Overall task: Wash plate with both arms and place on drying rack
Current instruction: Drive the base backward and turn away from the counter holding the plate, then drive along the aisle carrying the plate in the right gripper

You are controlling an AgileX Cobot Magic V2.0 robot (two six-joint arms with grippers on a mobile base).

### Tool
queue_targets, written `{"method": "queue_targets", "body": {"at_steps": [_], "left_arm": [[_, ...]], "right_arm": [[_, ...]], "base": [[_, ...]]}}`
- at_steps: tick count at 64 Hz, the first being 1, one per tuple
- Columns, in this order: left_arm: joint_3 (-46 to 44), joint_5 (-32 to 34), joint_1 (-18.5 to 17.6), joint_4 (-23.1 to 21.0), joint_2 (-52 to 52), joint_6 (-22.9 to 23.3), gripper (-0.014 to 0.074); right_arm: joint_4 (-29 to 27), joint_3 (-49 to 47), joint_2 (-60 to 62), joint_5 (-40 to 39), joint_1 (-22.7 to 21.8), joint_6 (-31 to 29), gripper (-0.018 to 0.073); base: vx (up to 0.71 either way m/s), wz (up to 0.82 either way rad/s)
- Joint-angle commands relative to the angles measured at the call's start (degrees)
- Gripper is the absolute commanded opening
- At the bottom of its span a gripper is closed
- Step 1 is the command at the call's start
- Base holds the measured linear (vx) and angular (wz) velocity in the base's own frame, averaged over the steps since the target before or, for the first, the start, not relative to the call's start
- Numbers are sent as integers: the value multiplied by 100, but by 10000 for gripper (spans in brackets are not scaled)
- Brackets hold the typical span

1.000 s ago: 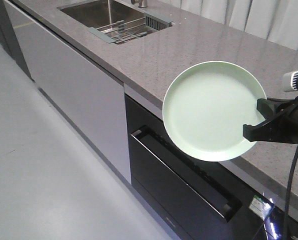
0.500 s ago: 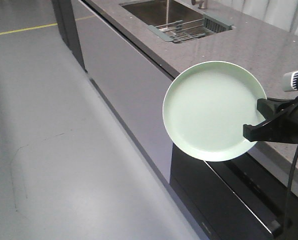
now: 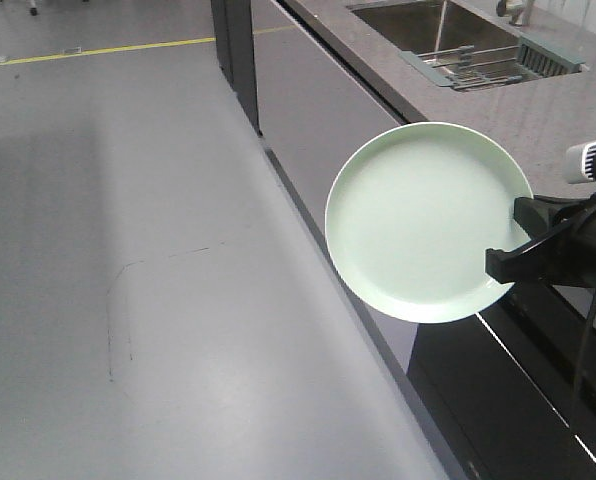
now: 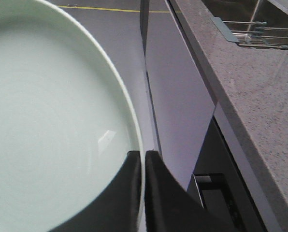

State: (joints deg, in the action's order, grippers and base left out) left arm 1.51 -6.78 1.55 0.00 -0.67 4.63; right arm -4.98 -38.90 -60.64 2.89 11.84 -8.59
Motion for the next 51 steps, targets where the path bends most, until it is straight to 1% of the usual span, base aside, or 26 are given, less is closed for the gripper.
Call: {"method": "queue_targets", "body": {"at_steps": [1, 51], "left_arm": [[90, 400, 3, -36, -90, 28, -6], [90, 400, 3, -36, -90, 28, -6]], "right_arm": [[0, -159, 111, -458, -28, -1, -10], [0, -159, 111, -458, -28, -1, -10]], "base": [[-4, 31], [-5, 32]]}}
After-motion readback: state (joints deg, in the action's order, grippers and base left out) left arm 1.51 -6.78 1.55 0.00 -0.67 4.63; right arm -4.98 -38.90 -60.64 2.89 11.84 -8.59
